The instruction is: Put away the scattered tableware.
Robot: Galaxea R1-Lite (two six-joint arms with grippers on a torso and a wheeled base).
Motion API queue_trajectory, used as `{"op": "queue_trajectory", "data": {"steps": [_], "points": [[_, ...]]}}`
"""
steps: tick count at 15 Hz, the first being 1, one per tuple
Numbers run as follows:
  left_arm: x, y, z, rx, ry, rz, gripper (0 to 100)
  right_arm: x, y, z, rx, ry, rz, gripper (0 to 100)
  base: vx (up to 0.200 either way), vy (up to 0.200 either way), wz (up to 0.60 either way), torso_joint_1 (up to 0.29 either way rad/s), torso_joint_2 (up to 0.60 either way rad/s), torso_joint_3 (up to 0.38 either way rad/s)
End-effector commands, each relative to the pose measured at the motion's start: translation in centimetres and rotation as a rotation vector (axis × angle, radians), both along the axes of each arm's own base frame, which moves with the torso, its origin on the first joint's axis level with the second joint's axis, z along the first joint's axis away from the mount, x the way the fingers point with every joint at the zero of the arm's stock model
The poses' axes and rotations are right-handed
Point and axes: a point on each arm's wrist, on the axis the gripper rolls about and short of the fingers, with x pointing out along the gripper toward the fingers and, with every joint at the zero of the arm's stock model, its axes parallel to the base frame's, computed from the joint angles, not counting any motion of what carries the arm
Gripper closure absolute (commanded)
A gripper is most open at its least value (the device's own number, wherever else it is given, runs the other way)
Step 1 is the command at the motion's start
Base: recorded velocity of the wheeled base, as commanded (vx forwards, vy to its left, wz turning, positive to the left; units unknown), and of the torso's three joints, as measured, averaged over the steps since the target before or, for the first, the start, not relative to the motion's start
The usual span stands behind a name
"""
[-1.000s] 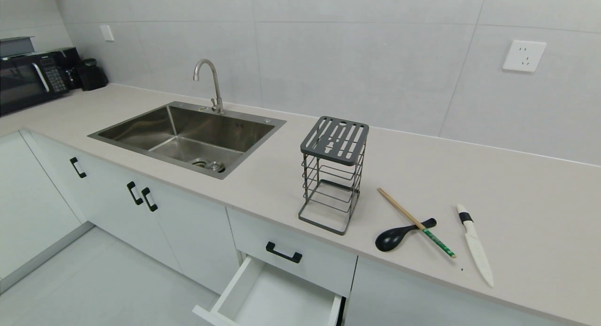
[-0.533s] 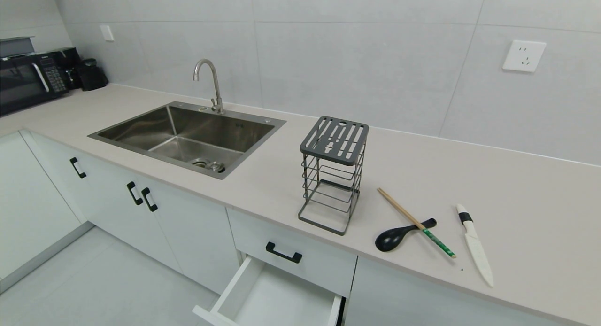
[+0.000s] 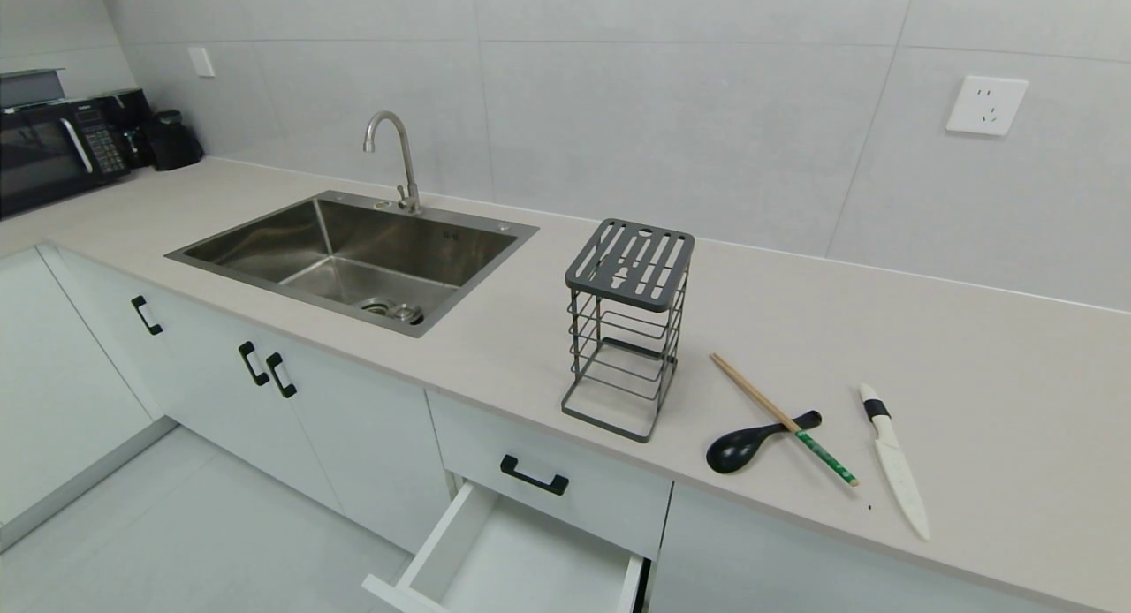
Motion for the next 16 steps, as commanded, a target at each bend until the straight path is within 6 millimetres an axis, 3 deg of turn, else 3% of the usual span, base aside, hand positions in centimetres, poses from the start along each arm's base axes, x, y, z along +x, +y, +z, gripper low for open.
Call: {"op": "queue_trajectory", "data": {"steps": [1,5,9,13,16], "points": [[0.0,0.0,0.0,0.000,0.000,0.000,0,4.2,0.4,0.8,-0.022,0.219,0.065,0,0.000,0.000,0.00,0.000,0.00,0.000],[0.0,0.0,0.0,0.000,0.000,0.000,0,10.5,1.0,4.6,-0.030,0.276,0.078,0,0.000,0.000,0.00,0.000,0.00,0.000],[0.0,0.0,0.0,0.000,0.000,0.000,0,15.3,2.6,4.7,-0.133,0.362,0.057,0,0.000,0.000,0.00,0.000,0.00,0.000],[0.0,0.0,0.0,0.000,0.000,0.000,0,17.7,5.9,3.6,-0.230,0.433,0.111,0,0.000,0.000,0.00,0.000,0.00,0.000],[0.0,0.0,0.0,0.000,0.000,0.000,0,19.4,6.9,2.3,-0.287,0.491,0.061,0,0.000,0.000,0.00,0.000,0.00,0.000]]}}
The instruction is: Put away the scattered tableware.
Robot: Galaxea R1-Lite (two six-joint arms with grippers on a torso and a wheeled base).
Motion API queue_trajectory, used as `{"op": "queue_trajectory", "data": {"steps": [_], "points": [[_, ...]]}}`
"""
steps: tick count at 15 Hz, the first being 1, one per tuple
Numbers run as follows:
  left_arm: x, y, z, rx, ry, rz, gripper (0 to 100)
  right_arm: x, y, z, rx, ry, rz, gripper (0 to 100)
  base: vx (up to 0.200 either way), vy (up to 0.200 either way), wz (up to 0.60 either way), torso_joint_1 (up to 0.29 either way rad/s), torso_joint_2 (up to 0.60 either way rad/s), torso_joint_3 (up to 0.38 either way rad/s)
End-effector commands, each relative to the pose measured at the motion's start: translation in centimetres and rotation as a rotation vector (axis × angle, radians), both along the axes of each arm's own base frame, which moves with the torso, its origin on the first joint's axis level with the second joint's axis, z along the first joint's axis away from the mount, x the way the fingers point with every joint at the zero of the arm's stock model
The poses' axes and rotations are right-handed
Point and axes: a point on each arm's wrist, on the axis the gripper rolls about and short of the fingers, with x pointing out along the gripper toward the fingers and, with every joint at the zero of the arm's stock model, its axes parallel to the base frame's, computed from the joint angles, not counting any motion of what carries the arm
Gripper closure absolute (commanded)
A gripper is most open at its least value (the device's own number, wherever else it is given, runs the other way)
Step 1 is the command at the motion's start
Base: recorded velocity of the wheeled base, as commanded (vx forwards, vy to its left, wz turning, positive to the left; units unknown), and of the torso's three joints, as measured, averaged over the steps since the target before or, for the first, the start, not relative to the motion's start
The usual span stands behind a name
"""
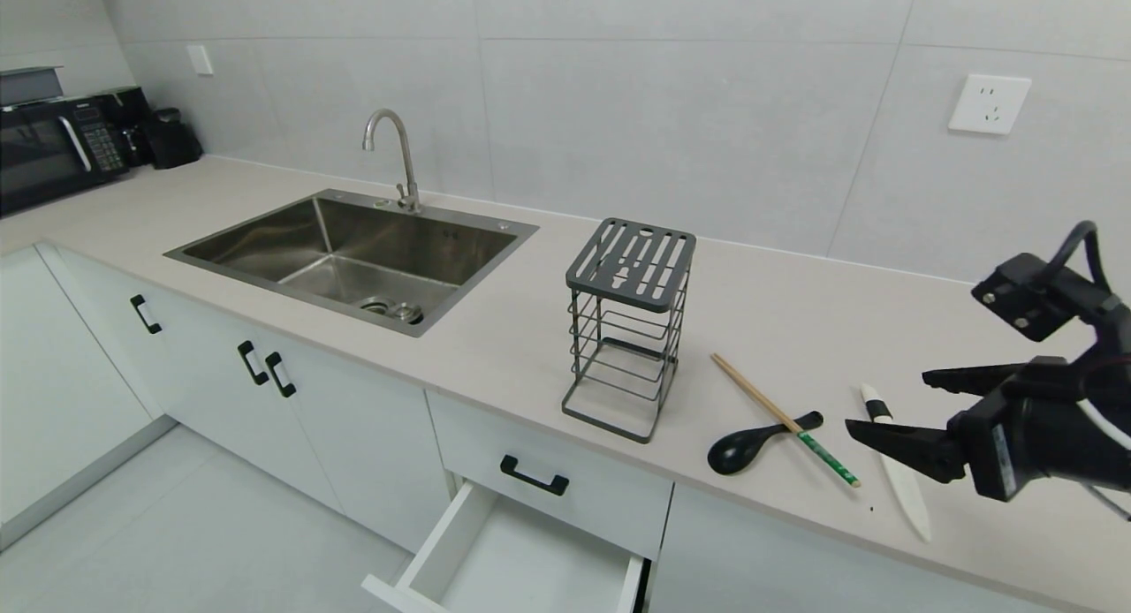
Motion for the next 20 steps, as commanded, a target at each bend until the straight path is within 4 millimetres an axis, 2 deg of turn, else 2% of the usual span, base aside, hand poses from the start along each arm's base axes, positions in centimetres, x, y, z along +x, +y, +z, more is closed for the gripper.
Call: {"op": "queue_trajectory", "data": {"steps": [1,5,7,10,12,14,20], "points": [[0.0,0.0,0.0,0.000,0.000,0.000,0,1.8,1.2,-1.7,-0.038,0.079,0.002,0,0.000,0.000,0.00,0.000,0.00,0.000],[0.0,0.0,0.0,0.000,0.000,0.000,0,2.6,0.0,-4.5,-0.058,0.202,-0.077,0,0.000,0.000,0.00,0.000,0.00,0.000],[0.0,0.0,0.0,0.000,0.000,0.000,0,3.0,0.1,-6.1,-0.065,0.217,-0.078,0,0.000,0.000,0.00,0.000,0.00,0.000],[0.0,0.0,0.0,0.000,0.000,-0.001,0,1.4,-0.4,-8.8,-0.085,0.274,-0.078,0,0.000,0.000,0.00,0.000,0.00,0.000],[0.0,0.0,0.0,0.000,0.000,0.000,0,1.3,-0.2,-8.9,-0.086,0.266,-0.060,0,0.000,0.000,0.00,0.000,0.00,0.000],[0.0,0.0,0.0,0.000,0.000,0.000,0,2.1,0.1,-8.7,-0.081,0.254,-0.059,0,0.000,0.000,0.00,0.000,0.00,0.000],[0.0,0.0,0.0,0.000,0.000,0.000,0,4.0,0.7,-10.0,-0.093,0.279,-0.063,0,0.000,0.000,0.00,0.000,0.00,0.000]]}}
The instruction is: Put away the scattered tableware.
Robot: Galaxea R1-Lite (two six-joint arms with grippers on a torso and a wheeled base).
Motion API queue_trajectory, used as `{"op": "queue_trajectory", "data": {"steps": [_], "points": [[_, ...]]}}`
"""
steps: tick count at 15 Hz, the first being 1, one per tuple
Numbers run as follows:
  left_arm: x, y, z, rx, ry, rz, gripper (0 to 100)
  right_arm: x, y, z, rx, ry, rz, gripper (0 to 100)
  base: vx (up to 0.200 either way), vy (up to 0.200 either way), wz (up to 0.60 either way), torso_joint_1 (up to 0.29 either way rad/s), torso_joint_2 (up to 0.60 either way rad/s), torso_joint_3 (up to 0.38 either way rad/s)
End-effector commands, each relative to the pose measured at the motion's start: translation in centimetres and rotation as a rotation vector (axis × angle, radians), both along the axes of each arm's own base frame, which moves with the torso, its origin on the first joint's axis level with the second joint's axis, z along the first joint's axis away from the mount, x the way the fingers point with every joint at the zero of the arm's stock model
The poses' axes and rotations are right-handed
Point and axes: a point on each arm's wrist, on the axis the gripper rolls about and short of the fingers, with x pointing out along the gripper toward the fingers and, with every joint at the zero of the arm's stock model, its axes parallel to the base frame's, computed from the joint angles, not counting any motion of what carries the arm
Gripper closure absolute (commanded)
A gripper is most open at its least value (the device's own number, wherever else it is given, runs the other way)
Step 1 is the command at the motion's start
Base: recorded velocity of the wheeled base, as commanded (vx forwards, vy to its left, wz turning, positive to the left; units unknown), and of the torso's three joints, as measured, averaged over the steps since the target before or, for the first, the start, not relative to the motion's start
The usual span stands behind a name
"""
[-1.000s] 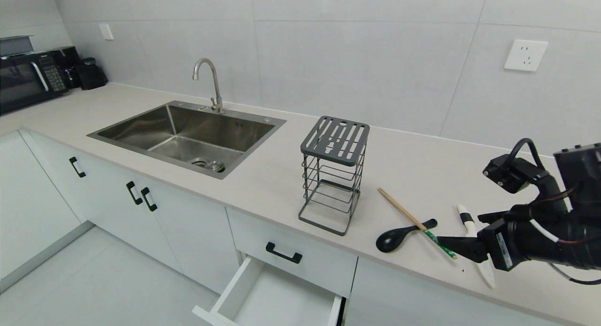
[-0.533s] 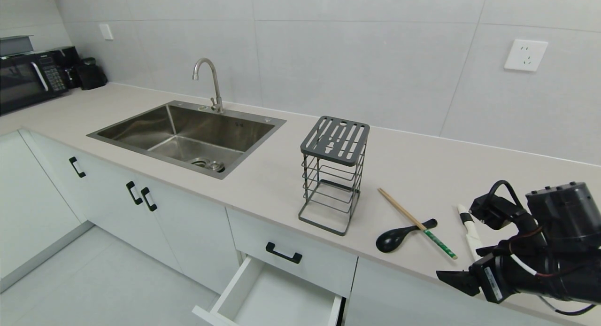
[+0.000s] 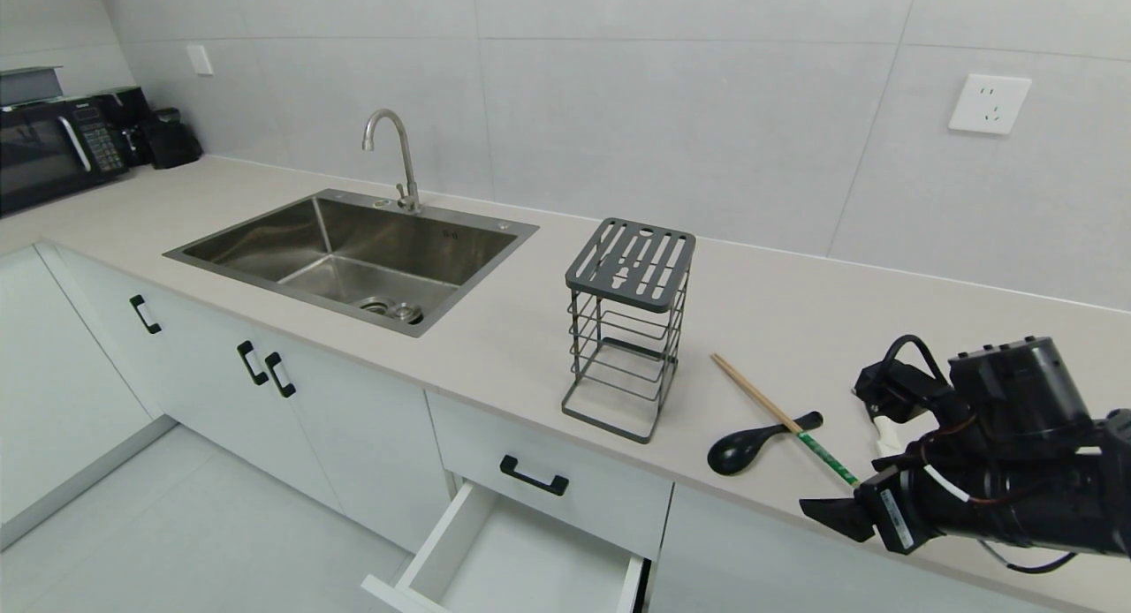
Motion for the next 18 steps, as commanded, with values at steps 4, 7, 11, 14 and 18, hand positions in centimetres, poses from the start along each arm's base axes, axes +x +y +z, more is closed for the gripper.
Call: {"op": "queue_trajectory", "data": {"steps": [4,7,11,14,18], "points": [[0.0,0.0,0.0,0.000,0.000,-0.001,0,2.3,0.0,-0.9,-0.014,0.016,-0.030,0,0.000,0.000,0.00,0.000,0.00,0.000],[0.0,0.0,0.0,0.000,0.000,0.000,0,3.1,-1.1,-1.6,-0.056,0.026,-0.036,0,0.000,0.000,0.00,0.000,0.00,0.000],[0.0,0.0,0.0,0.000,0.000,-0.001,0,4.9,-1.4,-1.8,-0.070,0.007,-0.038,0,0.000,0.000,0.00,0.000,0.00,0.000],[0.0,0.0,0.0,0.000,0.000,-0.001,0,5.0,-0.6,-2.3,-0.075,0.022,-0.011,0,0.000,0.000,0.00,0.000,0.00,0.000],[0.0,0.0,0.0,0.000,0.000,-0.001,0,5.3,-0.4,-3.3,-0.078,0.053,-0.001,0,0.000,0.000,0.00,0.000,0.00,0.000]]}}
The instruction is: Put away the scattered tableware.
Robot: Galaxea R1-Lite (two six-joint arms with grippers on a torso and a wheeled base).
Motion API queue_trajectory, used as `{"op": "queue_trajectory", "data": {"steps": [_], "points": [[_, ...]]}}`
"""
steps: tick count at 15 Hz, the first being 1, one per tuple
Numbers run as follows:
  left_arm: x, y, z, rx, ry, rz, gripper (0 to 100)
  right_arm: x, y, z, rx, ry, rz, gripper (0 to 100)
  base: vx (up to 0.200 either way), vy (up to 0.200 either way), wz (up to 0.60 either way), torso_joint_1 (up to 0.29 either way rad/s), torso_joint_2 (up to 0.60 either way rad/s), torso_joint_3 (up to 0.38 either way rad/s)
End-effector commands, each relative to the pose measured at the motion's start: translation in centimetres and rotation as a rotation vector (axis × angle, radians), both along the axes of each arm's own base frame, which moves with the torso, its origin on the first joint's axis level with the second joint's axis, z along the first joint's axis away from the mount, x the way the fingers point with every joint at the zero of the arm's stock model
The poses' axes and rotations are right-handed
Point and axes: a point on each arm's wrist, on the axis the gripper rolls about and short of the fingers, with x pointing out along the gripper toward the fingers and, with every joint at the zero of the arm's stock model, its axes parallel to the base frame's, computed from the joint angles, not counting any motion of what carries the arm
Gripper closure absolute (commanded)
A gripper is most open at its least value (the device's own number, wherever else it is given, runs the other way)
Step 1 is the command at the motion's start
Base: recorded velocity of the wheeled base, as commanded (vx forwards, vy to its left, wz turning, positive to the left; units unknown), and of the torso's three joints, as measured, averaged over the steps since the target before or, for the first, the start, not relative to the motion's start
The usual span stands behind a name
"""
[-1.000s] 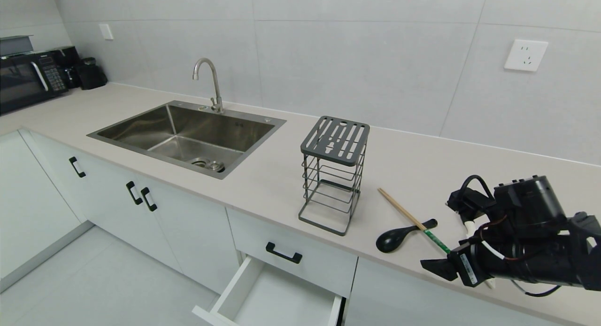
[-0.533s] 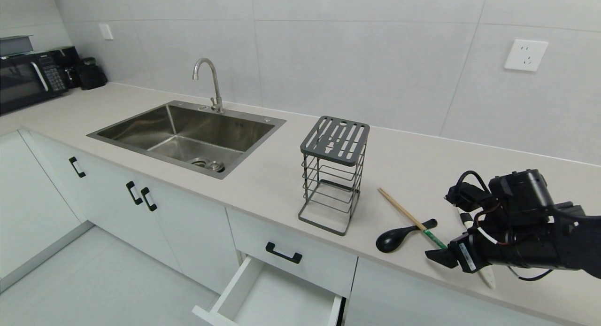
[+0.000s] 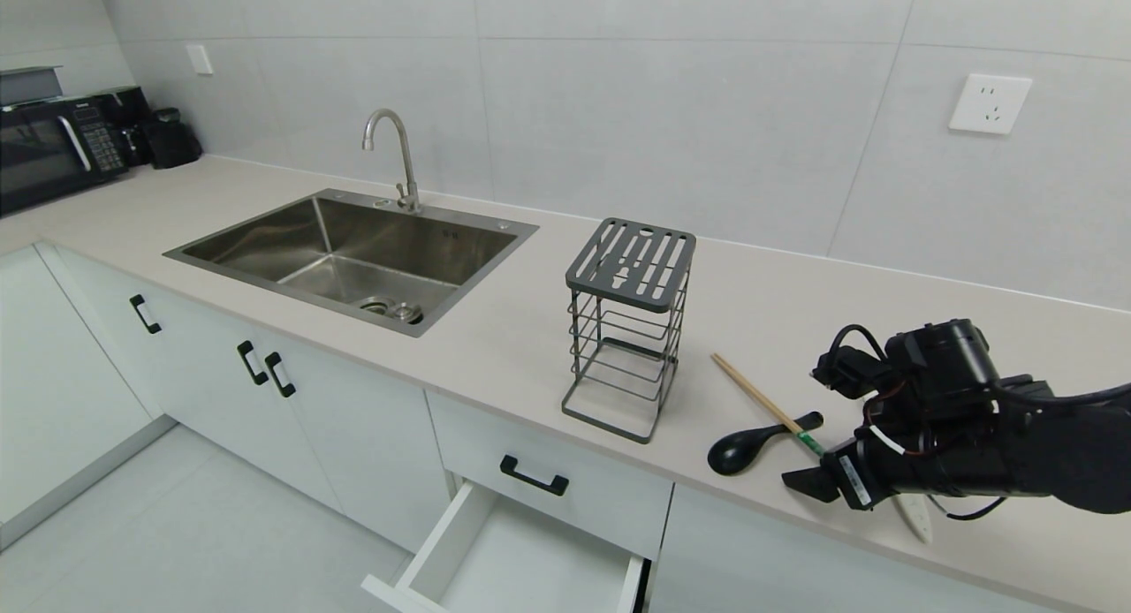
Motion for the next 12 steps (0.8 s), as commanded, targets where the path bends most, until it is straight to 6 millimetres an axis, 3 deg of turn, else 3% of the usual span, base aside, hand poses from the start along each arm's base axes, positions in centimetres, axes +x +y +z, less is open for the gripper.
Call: {"op": "queue_trajectory", "data": {"steps": [1,4,5,12], "points": [[0.0,0.0,0.0,0.000,0.000,0.000,0,0.3,0.1,-0.8,-0.004,0.023,0.001,0,0.000,0.000,0.00,0.000,0.00,0.000],[0.0,0.0,0.0,0.000,0.000,0.001,0,1.2,0.2,-0.6,0.006,-0.003,-0.003,0,0.000,0.000,0.00,0.000,0.00,0.000],[0.0,0.0,0.0,0.000,0.000,0.000,0,1.3,0.1,-0.6,0.006,-0.003,-0.006,100,0.000,0.000,0.00,0.000,0.00,0.000],[0.0,0.0,0.0,0.000,0.000,0.000,0,1.4,-0.2,-0.4,0.003,-0.015,-0.017,100,0.000,0.000,0.00,0.000,0.00,0.000]]}}
